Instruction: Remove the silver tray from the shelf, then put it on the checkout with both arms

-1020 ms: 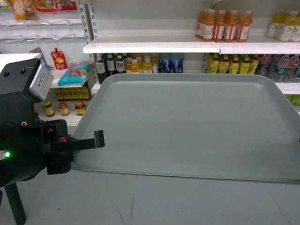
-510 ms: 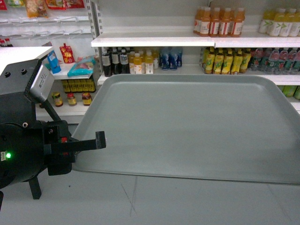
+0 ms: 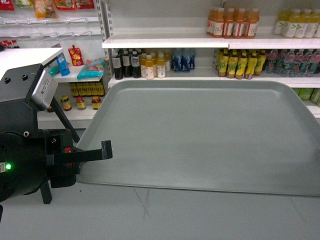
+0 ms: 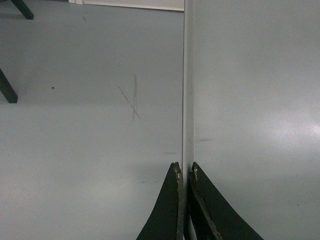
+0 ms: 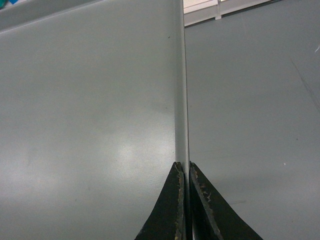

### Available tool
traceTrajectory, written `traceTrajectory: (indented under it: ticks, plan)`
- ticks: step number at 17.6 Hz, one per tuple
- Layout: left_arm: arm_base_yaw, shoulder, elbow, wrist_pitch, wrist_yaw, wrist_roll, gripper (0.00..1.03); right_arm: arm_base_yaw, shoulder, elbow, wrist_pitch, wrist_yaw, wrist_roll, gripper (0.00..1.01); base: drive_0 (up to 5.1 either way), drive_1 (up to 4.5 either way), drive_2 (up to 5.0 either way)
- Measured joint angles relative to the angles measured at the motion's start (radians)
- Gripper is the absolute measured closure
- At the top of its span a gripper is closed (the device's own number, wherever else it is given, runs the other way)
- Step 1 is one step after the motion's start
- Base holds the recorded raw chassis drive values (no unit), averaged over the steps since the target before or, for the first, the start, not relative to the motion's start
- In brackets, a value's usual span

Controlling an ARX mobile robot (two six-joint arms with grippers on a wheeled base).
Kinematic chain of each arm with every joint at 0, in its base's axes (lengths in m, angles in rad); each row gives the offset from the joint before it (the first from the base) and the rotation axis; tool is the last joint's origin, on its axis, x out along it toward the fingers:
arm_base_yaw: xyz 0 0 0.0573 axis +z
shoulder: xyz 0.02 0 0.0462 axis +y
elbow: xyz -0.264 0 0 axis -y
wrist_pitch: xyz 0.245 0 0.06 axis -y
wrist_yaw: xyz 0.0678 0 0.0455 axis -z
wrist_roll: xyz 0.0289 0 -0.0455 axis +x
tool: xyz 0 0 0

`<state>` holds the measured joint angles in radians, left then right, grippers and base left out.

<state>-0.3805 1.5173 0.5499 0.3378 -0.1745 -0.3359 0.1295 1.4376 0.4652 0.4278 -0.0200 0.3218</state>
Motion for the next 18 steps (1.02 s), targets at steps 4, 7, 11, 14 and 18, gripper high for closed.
traceTrajectory:
  ticks: [4, 7, 11, 14, 18]
  plan:
    - [0.001, 0.000, 0.000, 0.000, 0.000, 0.000, 1.00, 0.000, 0.000, 0.000, 0.000, 0.000, 0.000, 0.99, 0.0, -4.32, 4.3]
    - [0.001, 0.000, 0.000, 0.001, 0.000, 0.000, 1.00, 0.001, 0.000, 0.000, 0.002, 0.000, 0.000, 0.99, 0.0, -4.32, 4.3]
    - [0.001, 0.000, 0.000, 0.001, 0.000, 0.000, 1.00, 0.001, 0.000, 0.000, 0.001, -0.001, 0.000, 0.99, 0.0, -4.32, 4.3]
    - [0.001, 0.000, 0.000, 0.001, 0.000, 0.000, 1.00, 0.001, 0.000, 0.001, 0.000, 0.000, 0.000, 0.99, 0.0, -4.32, 4.3]
    - [0.001, 0.000, 0.000, 0.001, 0.000, 0.000, 1.00, 0.001, 0.000, 0.001, 0.003, -0.001, 0.000, 0.99, 0.0, -4.32, 4.3]
